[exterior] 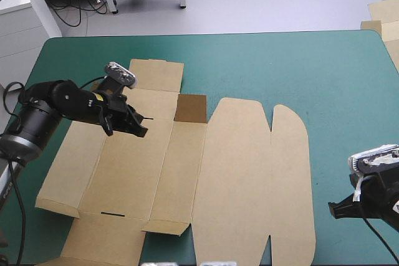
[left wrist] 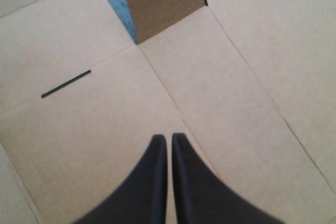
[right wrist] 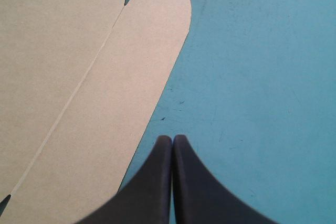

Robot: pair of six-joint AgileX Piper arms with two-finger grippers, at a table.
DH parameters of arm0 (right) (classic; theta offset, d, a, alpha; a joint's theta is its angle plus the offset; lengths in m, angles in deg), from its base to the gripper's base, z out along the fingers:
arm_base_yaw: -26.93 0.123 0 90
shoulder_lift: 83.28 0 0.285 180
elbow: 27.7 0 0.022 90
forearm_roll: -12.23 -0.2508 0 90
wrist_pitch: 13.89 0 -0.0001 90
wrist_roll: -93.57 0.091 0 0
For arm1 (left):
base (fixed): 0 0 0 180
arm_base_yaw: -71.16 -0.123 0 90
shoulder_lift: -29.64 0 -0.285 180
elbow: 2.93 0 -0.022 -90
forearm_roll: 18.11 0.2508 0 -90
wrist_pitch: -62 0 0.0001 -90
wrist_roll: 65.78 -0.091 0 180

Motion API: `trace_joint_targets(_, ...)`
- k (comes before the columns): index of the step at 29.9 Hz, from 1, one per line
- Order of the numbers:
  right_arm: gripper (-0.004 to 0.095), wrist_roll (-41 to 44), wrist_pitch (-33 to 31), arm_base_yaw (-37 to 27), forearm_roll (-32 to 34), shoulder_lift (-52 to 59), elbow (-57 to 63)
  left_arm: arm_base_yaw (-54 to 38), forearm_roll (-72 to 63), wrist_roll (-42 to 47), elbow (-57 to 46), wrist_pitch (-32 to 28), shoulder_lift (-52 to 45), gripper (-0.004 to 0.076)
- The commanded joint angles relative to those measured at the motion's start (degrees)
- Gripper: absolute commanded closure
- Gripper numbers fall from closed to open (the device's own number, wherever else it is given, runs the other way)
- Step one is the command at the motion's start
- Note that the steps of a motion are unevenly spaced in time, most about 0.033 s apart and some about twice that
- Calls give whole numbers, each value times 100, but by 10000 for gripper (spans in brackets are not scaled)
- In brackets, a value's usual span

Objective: Fold the box

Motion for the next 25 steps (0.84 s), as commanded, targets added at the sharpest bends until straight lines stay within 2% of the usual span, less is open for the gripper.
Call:
trace_joint_targets(1,928,-48,396,-24,-47,-18,-126,-802,-638,-424,197,229,-28,708)
trace_joint_targets(10,928,-48,571,-24,-68,-18,-115,-2839,-762,-696,197,1024,-4,708)
trace_joint_targets(20,928,-48,649,-24,-57,-18,60,-4400,-738,-695,197,1239,-4,708)
trace_joint_targets(25,928,-48,647,-24,-57,-18,164,-4669,-123,-656,197,1086,-4,711)
